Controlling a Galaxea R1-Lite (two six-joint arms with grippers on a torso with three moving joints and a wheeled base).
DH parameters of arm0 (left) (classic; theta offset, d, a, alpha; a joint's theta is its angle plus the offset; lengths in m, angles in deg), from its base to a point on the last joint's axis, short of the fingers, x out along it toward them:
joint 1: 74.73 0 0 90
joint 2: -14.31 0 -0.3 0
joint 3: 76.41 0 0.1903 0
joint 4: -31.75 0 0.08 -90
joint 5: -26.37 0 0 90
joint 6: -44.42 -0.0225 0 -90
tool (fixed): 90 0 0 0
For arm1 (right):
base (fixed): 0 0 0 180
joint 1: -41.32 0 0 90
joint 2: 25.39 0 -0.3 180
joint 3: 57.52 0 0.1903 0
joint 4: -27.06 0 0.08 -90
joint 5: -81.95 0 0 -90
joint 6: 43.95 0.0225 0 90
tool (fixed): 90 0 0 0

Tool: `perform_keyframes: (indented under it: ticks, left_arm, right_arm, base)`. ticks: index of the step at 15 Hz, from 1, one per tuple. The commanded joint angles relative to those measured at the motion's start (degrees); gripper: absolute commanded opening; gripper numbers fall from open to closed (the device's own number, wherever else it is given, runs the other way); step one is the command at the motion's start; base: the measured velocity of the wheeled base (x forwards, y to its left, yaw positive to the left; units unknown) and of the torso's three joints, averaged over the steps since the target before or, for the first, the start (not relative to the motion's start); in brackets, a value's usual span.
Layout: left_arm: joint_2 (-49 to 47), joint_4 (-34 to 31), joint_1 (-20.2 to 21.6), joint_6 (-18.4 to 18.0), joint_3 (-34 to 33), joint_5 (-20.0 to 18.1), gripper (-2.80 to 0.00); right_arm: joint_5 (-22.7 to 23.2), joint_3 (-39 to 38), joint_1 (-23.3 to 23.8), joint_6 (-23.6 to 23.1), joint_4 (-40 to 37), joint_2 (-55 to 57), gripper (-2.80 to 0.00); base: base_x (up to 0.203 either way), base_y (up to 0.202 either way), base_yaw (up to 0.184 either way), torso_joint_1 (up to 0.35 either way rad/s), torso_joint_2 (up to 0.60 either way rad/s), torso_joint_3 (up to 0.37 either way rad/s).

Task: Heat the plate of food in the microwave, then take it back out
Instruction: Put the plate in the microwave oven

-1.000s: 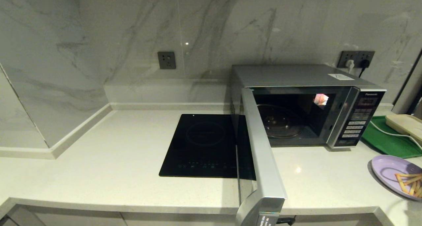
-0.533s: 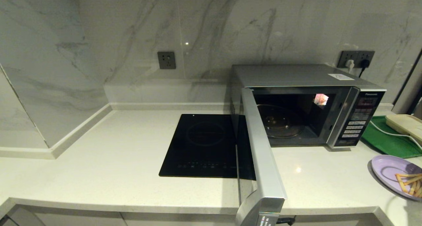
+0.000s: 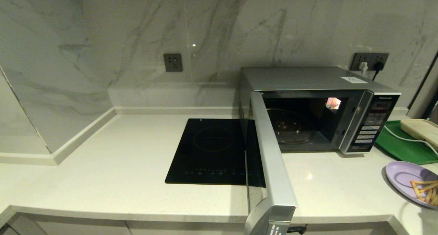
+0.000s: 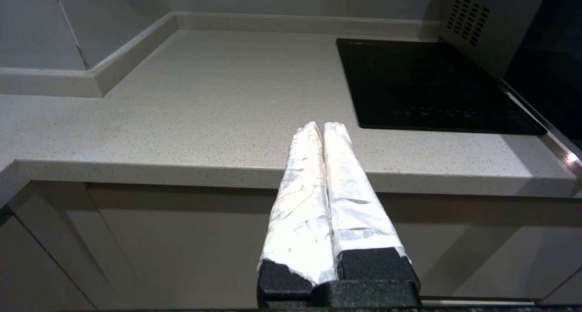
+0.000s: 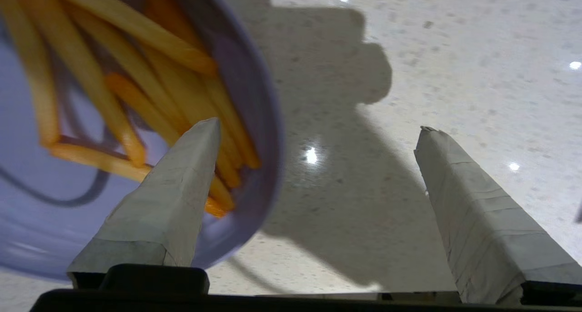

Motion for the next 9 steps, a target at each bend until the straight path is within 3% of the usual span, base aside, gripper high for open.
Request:
perform_keyframes:
  ticks: [1,4,9]
  left_arm:
    - [0.0,0.0,0.0,0.0,0.0,0.0,-2.80]
    - [0.0,0.0,0.0,0.0,0.0,0.0,-2.80]
    - [0.0,0.0,0.0,0.0,0.0,0.1,-2.80]
  right_arm:
    - [2.9,0.0,0.3,0.3,0.5,0.5,0.00]
    - [6.9,0.0,1.0,0.3,0.5,0.3,0.00]
    - [6.8,-0.2,1.8,0.3,0.3,-0.3,0.00]
  base:
    - [0.000,0.000,0.000,0.000,0.00,0.000]
    - [0.000,0.000,0.000,0.000,0.00,0.000]
    - [0.000,0.000,0.000,0.000,0.00,0.000]
